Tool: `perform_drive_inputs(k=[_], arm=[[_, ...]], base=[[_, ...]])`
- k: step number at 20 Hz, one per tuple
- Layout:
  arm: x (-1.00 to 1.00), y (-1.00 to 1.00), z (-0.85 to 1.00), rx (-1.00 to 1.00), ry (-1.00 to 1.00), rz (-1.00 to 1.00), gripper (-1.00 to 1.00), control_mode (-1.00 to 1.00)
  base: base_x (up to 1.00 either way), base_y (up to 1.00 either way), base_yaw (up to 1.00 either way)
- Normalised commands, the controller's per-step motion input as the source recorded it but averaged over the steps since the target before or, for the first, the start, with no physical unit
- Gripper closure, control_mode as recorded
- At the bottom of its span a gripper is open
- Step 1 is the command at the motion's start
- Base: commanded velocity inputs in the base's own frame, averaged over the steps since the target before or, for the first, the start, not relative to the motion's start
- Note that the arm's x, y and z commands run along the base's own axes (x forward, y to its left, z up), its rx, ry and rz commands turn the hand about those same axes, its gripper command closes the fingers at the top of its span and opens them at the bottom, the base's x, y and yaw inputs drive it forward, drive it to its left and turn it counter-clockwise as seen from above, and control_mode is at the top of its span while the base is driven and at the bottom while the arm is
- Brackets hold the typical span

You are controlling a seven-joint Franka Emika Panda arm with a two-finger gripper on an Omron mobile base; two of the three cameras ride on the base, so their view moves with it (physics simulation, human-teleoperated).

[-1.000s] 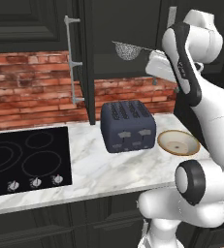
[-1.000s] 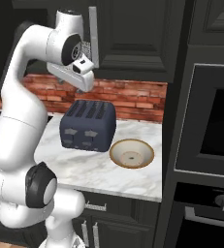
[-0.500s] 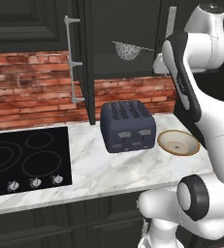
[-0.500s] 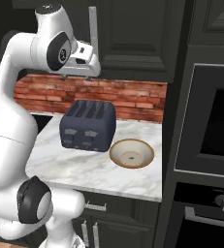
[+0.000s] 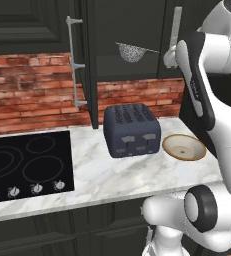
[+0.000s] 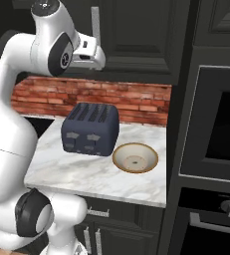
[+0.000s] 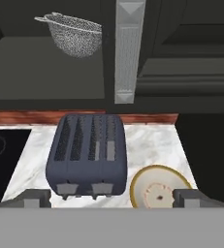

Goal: Open the cabinet and setup a tea strainer by placing it in the bowl upright.

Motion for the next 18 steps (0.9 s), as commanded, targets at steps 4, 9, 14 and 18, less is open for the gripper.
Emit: perform_drive_inputs(k=[4, 9, 14, 18], arm=[[0.29, -0.19, -0.02, -0.05, -0.04, -0.02, -1.00, -1.00], [0.36, 0.00, 0.24, -0.07, -0.10, -0.01, -1.00, -1.00], [0.33, 0.00, 0.16, 0.00, -0.05, 0.00, -1.00, -1.00], [0.31, -0.02, 0.01, 0.00, -0.08, -0.03, -1.00, -1.00]], base=[[0.00, 0.00, 0.00], [0.00, 0.00, 0.00], [0.00, 0.00, 0.00], [0.00, 0.00, 0.00]])
